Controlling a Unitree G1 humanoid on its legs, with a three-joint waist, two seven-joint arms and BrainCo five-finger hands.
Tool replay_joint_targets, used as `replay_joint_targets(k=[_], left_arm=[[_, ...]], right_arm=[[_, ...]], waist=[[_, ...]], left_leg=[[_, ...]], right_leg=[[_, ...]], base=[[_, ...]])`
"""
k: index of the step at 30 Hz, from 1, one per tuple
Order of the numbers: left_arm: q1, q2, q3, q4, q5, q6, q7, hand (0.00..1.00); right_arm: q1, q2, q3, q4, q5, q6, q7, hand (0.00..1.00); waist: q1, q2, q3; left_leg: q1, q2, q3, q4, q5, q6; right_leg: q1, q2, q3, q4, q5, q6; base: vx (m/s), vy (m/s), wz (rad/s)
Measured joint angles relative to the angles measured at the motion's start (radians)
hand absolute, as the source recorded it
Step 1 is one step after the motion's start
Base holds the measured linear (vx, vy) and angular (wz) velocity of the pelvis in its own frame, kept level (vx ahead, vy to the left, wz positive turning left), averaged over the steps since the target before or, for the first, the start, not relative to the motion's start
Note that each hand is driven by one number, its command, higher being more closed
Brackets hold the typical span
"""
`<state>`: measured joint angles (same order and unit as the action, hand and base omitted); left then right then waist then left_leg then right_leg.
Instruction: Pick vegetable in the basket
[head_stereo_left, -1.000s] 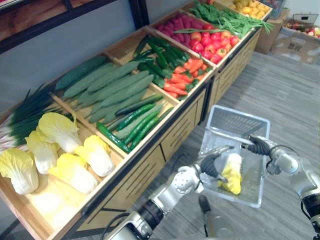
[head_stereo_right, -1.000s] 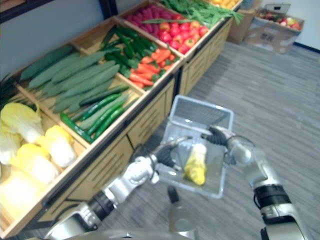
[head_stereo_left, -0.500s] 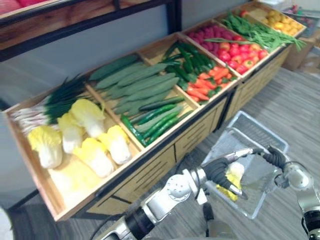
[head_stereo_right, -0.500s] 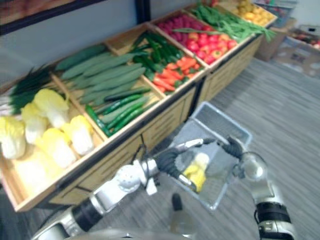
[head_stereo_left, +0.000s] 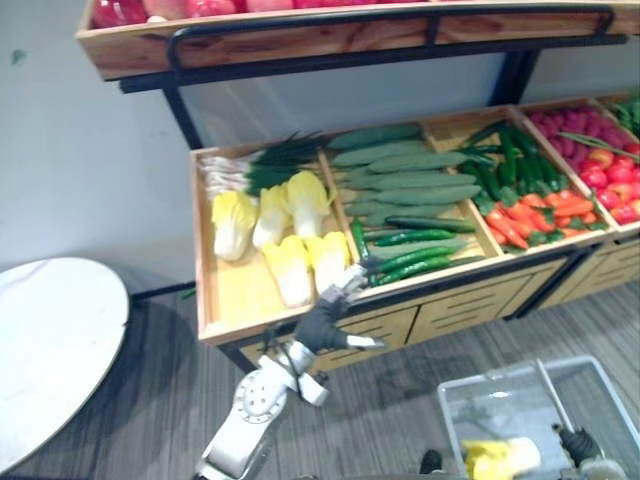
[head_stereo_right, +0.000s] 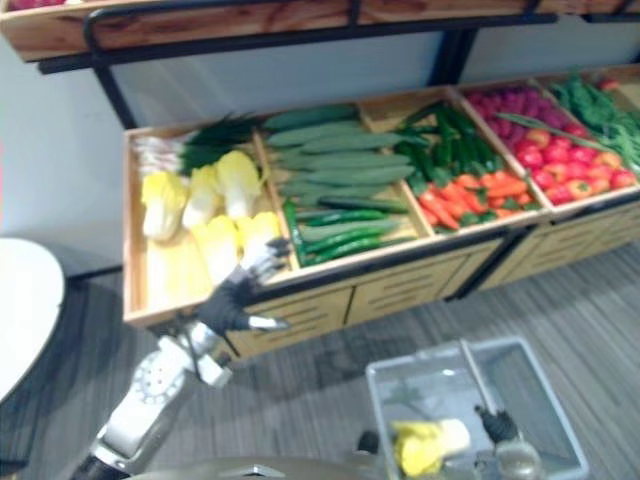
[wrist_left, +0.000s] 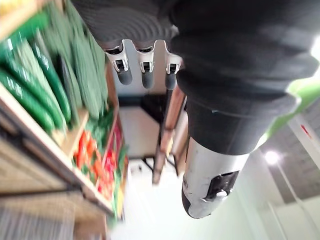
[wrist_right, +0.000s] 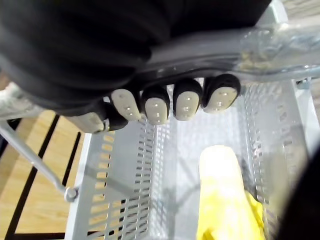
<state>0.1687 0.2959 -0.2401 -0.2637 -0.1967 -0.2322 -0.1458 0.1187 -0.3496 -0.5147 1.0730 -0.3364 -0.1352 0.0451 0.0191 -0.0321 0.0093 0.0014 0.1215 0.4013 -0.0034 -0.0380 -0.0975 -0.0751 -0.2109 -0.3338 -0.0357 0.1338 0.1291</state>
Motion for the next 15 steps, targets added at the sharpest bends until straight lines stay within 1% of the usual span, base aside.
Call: replay_joint_targets(k=[1,2,3,4,5,6,7,8,9,10,11,12,13,14,15], left_arm=[[0.004,-0.019,0.033,0.001,0.023,-0.001,0.013,0.00],[0.015,-0.056,0.104,0.008,0.056,-0.004,0.038,0.00],[0.022,-0.092,0.174,0.031,0.083,-0.010,0.074,0.00],[0.021,-0.107,0.209,0.050,0.095,-0.012,0.092,0.00],[0.021,-0.125,0.276,0.109,0.113,-0.016,0.124,0.00],[0.020,-0.130,0.306,0.146,0.133,-0.016,0.144,0.00],[0.019,-0.136,0.354,0.222,0.191,-0.016,0.189,0.00],[0.020,-0.138,0.395,0.294,0.275,-0.012,0.238,0.00],[0.020,-0.138,0.415,0.335,0.319,-0.007,0.262,0.00],[0.019,-0.139,0.455,0.416,0.373,-0.004,0.291,0.00],[0.016,-0.149,0.503,0.500,0.404,0.005,0.313,0.00],[0.013,-0.159,0.536,0.547,0.410,0.010,0.326,0.00],[0.008,-0.180,0.595,0.607,0.411,0.022,0.345,0.00],[0.006,-0.200,0.667,0.687,0.377,0.045,0.385,0.00],[0.006,-0.213,0.723,0.748,0.352,0.055,0.410,0.00]], right_arm=[[0.005,0.007,-0.011,0.010,0.008,0.002,-0.004,1.00],[0.011,0.021,-0.023,0.027,0.026,0.004,-0.013,1.00],[0.020,0.032,-0.028,0.039,0.037,0.004,-0.017,1.00],[0.023,0.039,-0.027,0.040,0.043,0.004,-0.019,1.00],[0.025,0.051,-0.024,0.041,0.057,0.004,-0.019,1.00],[0.026,0.057,-0.018,0.041,0.064,0.004,-0.019,1.00],[0.030,0.067,-0.014,0.042,0.074,0.004,-0.018,1.00],[0.033,0.079,-0.005,0.042,0.080,0.003,-0.020,1.00],[0.033,0.086,0.002,0.042,0.082,0.001,-0.022,1.00],[0.034,0.100,0.014,0.042,0.087,0.000,-0.025,1.00],[0.040,0.116,0.018,0.042,0.100,-0.001,-0.029,1.00],[0.042,0.124,0.021,0.041,0.101,-0.002,-0.033,1.00],[0.042,0.138,0.023,0.041,0.102,-0.002,-0.039,1.00],[0.051,0.156,0.024,0.041,0.102,-0.002,-0.045,1.00],[0.058,0.168,0.028,0.041,0.102,-0.002,-0.050,1.00]], waist=[[0.002,0.001,-0.001],[0.000,0.003,-0.003],[-0.003,-0.001,-0.005],[-0.002,0.003,-0.007],[-0.002,0.001,-0.008],[-0.003,0.000,-0.007],[-0.007,-0.003,-0.010],[-0.012,-0.008,-0.013],[-0.013,-0.010,-0.014],[-0.016,-0.015,-0.018],[-0.016,-0.018,-0.020],[-0.017,-0.020,-0.021],[-0.018,-0.020,-0.021],[-0.018,-0.023,-0.025],[-0.018,-0.023,-0.029]], left_leg=[[0.002,-0.003,-0.010,-0.010,0.010,0.001],[0.002,-0.005,-0.036,-0.024,0.027,0.007],[-0.001,-0.005,-0.054,-0.031,0.039,0.012],[-0.002,-0.005,-0.060,-0.031,0.041,0.012],[-0.002,-0.006,-0.065,-0.032,0.044,0.011],[-0.001,-0.006,-0.071,-0.032,0.045,0.011],[-0.002,-0.006,-0.083,-0.035,0.049,0.011],[-0.001,-0.008,-0.089,-0.049,0.055,0.007],[-0.001,-0.009,-0.094,-0.055,0.060,0.005],[-0.001,-0.011,-0.101,-0.069,0.070,0.005],[0.000,-0.012,-0.104,-0.078,0.075,0.005],[0.002,-0.012,-0.106,-0.084,0.077,0.006],[0.004,-0.012,-0.110,-0.084,0.078,0.005],[0.008,-0.012,-0.110,-0.086,0.078,0.005],[0.012,-0.011,-0.110,-0.090,0.079,0.004]], right_leg=[[0.002,0.000,-0.013,0.000,-0.002,-0.002],[0.010,0.000,-0.039,0.000,-0.005,-0.005],[0.014,0.001,-0.055,0.000,-0.006,-0.007],[0.016,0.002,-0.062,-0.001,-0.007,-0.009],[0.021,0.005,-0.068,-0.002,-0.009,-0.010],[0.026,0.005,-0.073,-0.005,-0.009,-0.011],[0.031,0.005,-0.084,-0.007,-0.011,-0.013],[0.032,0.006,-0.092,-0.009,-0.013,-0.014],[0.032,0.006,-0.096,-0.010,-0.014,-0.015],[0.033,0.007,-0.102,-0.017,-0.019,-0.022],[0.034,0.008,-0.105,-0.021,-0.019,-0.022],[0.036,0.009,-0.108,-0.023,-0.019,-0.022],[0.043,0.010,-0.112,-0.027,-0.019,-0.022],[0.049,0.012,-0.114,-0.034,-0.018,-0.022],[0.052,0.014,-0.114,-0.036,-0.018,-0.022]], base=[[0.03,-0.015,0.55],[0.05,-0.018,0.51],[0.06,-0.018,0.46],[0.02,-0.011,0.28],[0.00,-0.003,0.15],[-0.02,-0.003,0.20],[-0.02,-0.008,0.22],[-0.02,-0.006,0.23],[-0.03,-0.005,0.18],[-0.02,-0.002,0.14],[-0.02,-0.002,0.11],[-0.01,-0.002,0.09],[0.01,-0.004,0.08],[0.02,-0.005,0.06],[0.03,-0.008,0.01]])
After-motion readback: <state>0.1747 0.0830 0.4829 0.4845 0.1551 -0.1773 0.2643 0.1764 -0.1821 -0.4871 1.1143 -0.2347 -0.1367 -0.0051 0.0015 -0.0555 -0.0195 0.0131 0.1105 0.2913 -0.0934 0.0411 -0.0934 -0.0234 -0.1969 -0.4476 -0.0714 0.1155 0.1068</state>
